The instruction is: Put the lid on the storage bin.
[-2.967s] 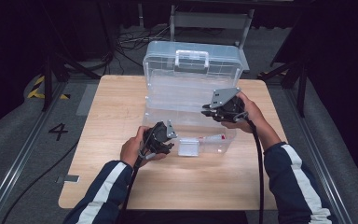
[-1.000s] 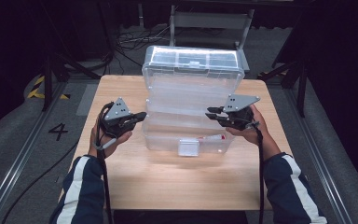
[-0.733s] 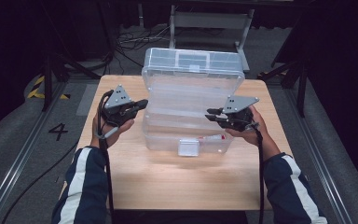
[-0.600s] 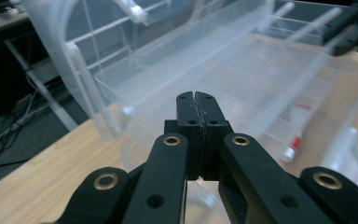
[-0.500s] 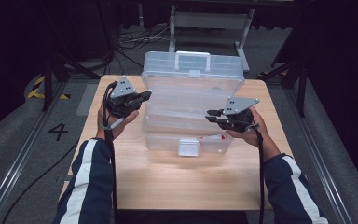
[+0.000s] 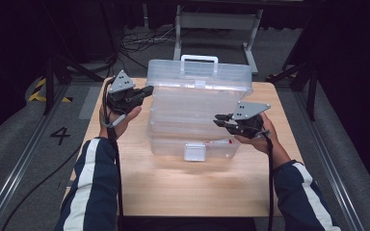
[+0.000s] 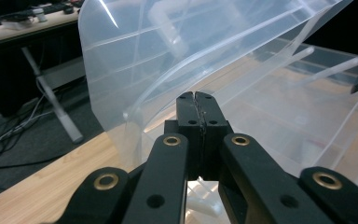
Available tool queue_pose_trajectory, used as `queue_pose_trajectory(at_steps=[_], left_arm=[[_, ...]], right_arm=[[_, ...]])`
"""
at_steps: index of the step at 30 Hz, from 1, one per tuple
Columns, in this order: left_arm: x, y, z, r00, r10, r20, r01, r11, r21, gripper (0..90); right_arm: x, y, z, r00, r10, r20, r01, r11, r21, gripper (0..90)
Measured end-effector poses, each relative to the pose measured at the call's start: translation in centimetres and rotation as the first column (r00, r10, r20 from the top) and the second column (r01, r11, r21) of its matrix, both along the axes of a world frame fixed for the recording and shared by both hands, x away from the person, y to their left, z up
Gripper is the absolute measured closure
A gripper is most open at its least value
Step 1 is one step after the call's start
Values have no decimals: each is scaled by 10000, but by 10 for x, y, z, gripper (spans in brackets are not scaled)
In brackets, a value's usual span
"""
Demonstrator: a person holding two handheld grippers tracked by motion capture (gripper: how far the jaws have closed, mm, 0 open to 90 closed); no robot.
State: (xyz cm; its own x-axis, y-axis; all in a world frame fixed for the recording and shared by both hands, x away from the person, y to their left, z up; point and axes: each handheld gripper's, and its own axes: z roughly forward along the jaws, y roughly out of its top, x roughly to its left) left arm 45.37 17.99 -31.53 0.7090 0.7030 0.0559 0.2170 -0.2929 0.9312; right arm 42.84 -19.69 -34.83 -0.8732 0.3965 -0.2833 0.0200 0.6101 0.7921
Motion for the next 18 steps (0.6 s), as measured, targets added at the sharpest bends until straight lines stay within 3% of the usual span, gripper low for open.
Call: queue_pose_trajectory(at_steps=[6, 8, 14, 18], left_arm=[[0, -2, -1, 10000, -68, 15, 67, 9992, 401, 900], [-1, -2, -2, 9999, -120, -72, 122, 9994, 328, 900], [-3, -2, -5, 9996, -268, -22, 269, 9971, 715, 900], [-5, -4, -5, 9994, -316, -105, 323, 9967, 749, 900]], right_arm=[[-5, 0, -2, 10000, -29, 59, 29, 9999, -138, 808], [-6, -2, -2, 10000, -25, 9, 26, 9998, -193, 812], [-10, -12, -3, 9998, -179, -64, 177, 9994, -284, 817], [-14, -21, -2, 9996, -270, -41, 269, 9993, -244, 828]])
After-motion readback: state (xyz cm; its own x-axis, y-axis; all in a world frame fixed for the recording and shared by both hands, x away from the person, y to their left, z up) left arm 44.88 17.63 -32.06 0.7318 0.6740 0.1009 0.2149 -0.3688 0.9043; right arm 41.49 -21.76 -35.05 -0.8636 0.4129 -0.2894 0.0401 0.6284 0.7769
